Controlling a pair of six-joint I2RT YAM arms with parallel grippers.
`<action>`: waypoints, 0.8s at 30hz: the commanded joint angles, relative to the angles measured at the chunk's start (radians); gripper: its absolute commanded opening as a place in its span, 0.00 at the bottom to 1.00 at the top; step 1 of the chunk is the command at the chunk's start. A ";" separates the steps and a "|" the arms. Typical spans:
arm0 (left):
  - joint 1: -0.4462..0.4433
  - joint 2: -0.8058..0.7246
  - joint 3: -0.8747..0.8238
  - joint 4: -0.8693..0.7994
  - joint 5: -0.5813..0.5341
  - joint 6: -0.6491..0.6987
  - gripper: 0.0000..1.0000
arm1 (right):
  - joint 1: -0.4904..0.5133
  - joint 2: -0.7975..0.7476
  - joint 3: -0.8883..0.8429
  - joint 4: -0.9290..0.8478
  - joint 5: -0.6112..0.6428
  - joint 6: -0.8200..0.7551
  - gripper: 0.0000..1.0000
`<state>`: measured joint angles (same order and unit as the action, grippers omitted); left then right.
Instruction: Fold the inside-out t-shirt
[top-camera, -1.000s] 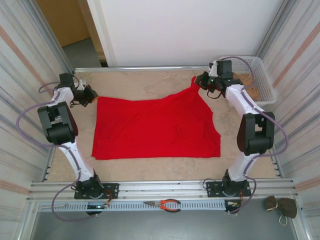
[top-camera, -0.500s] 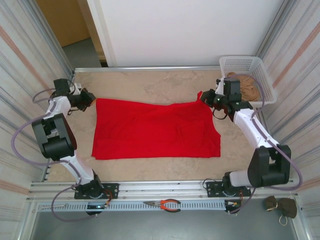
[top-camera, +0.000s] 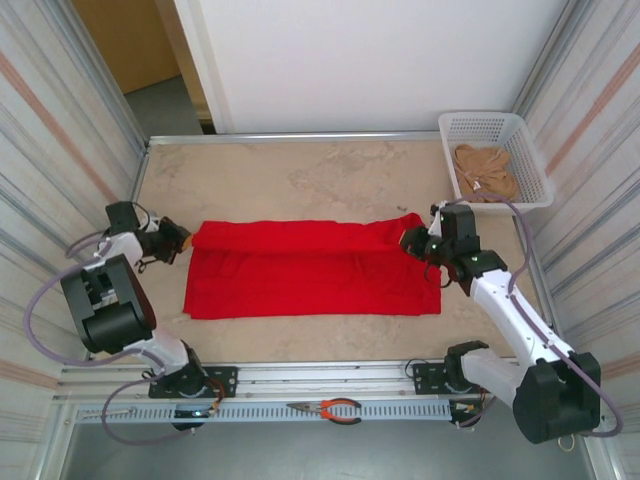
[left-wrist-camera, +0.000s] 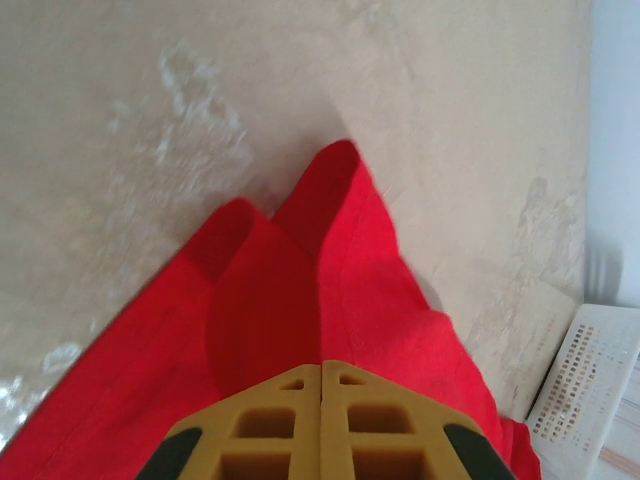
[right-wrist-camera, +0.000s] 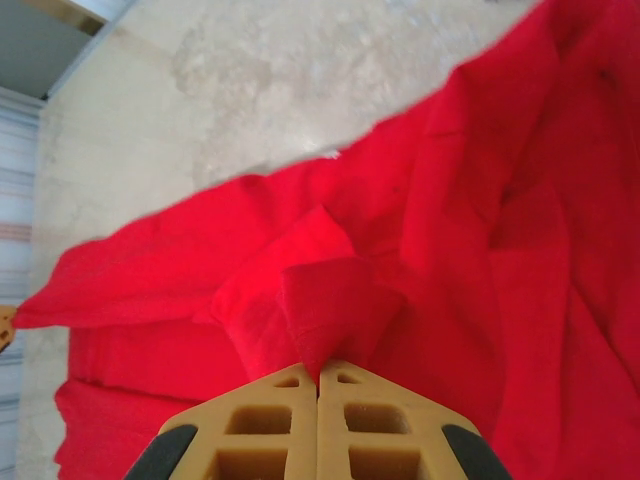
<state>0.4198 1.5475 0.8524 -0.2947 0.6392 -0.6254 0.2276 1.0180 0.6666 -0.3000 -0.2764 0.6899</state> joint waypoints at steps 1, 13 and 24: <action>0.013 -0.026 -0.046 0.013 -0.037 -0.010 0.00 | 0.012 -0.023 -0.074 -0.039 0.067 0.062 0.01; 0.021 -0.057 0.044 -0.117 -0.131 0.045 0.50 | 0.011 0.096 0.099 -0.167 0.097 -0.076 0.57; -0.204 0.010 0.216 -0.164 -0.181 0.082 0.52 | 0.041 0.517 0.369 -0.132 0.035 -0.196 0.56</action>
<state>0.2642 1.5162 1.0027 -0.4194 0.4782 -0.5850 0.2432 1.4929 0.9802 -0.4335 -0.1951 0.5472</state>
